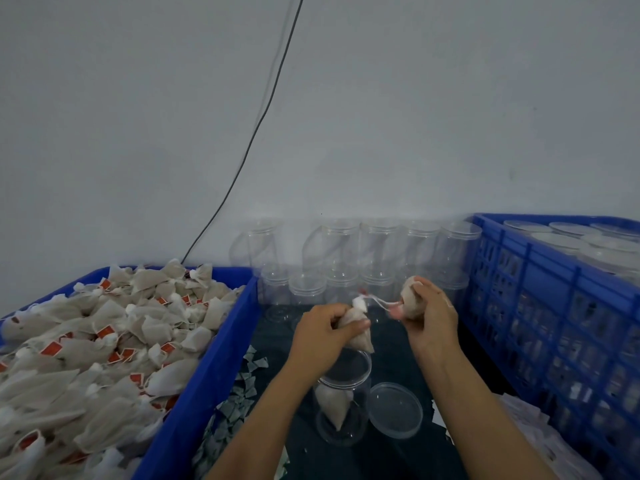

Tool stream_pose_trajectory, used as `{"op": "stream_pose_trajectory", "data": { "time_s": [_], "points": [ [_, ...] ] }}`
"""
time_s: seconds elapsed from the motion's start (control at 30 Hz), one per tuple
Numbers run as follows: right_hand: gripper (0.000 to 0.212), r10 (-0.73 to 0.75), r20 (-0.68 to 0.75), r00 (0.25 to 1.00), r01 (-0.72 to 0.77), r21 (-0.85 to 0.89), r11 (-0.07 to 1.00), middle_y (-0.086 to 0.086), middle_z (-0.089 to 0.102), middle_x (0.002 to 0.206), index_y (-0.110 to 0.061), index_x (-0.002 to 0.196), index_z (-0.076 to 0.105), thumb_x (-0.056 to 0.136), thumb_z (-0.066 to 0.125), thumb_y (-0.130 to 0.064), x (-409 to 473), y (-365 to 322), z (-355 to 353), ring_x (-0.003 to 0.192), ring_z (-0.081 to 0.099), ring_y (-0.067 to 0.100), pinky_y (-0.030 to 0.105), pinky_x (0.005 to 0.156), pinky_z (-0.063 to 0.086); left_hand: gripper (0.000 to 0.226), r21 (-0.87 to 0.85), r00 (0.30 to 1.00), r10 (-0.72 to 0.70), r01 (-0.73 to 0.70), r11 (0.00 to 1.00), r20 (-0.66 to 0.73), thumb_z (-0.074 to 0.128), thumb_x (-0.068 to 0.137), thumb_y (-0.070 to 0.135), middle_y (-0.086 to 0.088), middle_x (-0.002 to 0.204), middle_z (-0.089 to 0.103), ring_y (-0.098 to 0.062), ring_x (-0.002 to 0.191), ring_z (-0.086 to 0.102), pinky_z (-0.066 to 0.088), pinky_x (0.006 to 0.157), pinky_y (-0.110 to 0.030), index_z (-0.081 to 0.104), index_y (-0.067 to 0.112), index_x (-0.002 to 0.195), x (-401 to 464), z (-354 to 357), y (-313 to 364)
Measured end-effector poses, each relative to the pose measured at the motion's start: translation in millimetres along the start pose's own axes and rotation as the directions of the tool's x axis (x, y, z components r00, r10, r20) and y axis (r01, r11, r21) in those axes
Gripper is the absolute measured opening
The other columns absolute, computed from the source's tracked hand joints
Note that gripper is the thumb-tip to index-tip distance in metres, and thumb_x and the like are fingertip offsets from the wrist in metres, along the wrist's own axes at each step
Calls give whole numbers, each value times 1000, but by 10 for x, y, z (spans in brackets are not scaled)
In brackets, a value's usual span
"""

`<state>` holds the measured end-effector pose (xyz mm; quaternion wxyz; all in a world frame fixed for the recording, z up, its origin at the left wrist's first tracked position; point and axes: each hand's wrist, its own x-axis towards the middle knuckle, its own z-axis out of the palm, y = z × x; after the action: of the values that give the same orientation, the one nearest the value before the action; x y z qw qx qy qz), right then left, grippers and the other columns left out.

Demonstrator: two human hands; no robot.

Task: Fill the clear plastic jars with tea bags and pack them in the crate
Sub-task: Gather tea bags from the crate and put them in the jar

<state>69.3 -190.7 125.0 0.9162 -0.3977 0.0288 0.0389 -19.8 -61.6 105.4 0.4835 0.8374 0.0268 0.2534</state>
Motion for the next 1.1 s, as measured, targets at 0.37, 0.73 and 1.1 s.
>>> {"op": "stream_pose_trajectory", "data": {
  "time_s": [0.37,0.73,1.1],
  "points": [
    [11,114,59,992,-122,154,981,8,58,89,-10,91,59,91,55,0,13,-7,-55,66,56,15,30,64,50,29,574,992,-123,98,813,5,63,86,49,6,81,60,-13,85,55,38,88,-33,61,23,72,-1,13,-276],
    [10,198,269,942,-240,133,961,14,56,97,-6,93,60,89,55,0,-196,81,114,81,57,24,29,62,54,33,-140,990,2,18,990,141,70,86,26,11,101,66,-1,93,64,53,82,-21,54,33,113,-7,-50,-119],
    [11,218,156,963,-248,205,947,16,52,109,-3,102,55,92,58,-8,-174,226,27,93,56,25,33,79,53,10,-152,957,63,-109,982,-282,70,85,18,8,73,70,-4,69,66,56,69,-19,65,25,80,-1,-36,5]
  ]
}}
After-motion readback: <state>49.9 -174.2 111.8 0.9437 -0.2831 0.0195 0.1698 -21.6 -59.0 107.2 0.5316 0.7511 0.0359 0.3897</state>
